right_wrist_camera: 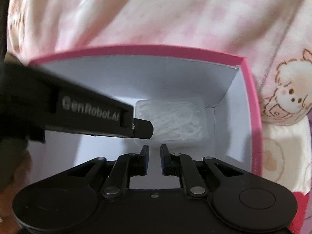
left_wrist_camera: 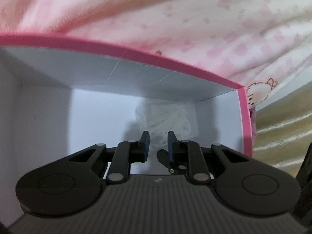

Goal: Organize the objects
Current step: 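Lower the clear box onto the pink box floor and open the left gripper, then withdraw the left gripper from the pink box toward the remaining items, then close the left gripper on the orange makeup sponge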

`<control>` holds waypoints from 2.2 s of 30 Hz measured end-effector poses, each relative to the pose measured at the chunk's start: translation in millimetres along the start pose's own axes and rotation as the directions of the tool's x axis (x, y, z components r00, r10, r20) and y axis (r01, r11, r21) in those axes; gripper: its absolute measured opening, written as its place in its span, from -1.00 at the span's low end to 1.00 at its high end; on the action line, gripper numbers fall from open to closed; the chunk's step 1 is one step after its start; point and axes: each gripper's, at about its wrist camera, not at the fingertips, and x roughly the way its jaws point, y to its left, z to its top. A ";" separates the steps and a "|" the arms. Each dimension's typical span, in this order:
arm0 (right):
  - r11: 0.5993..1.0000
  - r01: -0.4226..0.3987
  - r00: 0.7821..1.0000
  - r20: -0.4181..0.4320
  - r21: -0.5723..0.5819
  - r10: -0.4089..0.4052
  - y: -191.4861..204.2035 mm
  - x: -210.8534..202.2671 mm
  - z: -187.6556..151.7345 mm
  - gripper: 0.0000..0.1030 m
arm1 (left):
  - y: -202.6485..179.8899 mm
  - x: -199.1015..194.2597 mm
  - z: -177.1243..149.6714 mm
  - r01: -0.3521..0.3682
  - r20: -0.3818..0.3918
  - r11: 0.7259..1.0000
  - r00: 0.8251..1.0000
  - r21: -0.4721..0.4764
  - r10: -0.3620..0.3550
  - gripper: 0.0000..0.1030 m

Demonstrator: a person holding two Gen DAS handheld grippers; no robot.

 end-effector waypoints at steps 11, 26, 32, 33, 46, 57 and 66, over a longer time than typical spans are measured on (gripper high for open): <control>0.991 -0.125 0.989 0.088 0.056 0.120 20.0 -55.4 -30.1 -0.29 | -31.3 -70.7 -29.0 -0.191 0.057 0.928 0.982 0.319 0.182 -0.09; 0.987 -0.163 0.976 0.145 0.012 0.160 -6.4 -208.2 -83.8 0.20 | -53.6 -250.0 -103.1 -0.186 0.107 0.819 0.983 0.543 0.152 0.44; 0.985 -0.165 0.970 0.174 -0.046 0.170 16.0 -251.5 -113.5 0.37 | -46.9 -299.7 -140.8 -0.185 0.104 0.791 0.983 0.584 0.153 0.60; 0.983 -0.176 0.968 0.174 -0.043 0.181 18.3 -256.8 -118.4 0.38 | -44.6 -304.7 -148.1 -0.172 0.095 0.789 0.985 0.589 0.144 0.63; 0.970 -0.244 0.960 0.139 -0.005 0.243 51.5 -247.1 -193.3 0.49 | 10.0 -288.7 -211.5 -0.104 -0.015 0.819 0.991 0.564 0.136 0.78; 0.958 -0.273 0.955 0.095 -0.081 0.281 82.8 -216.6 -238.9 0.49 | 47.1 -254.8 -250.4 -0.058 -0.080 0.842 0.990 0.536 0.119 0.78; 0.959 -0.195 0.974 0.078 -0.204 0.214 102.5 -176.8 -262.8 0.49 | 58.8 -211.1 -281.4 -0.013 -0.104 0.853 0.992 0.521 0.078 0.65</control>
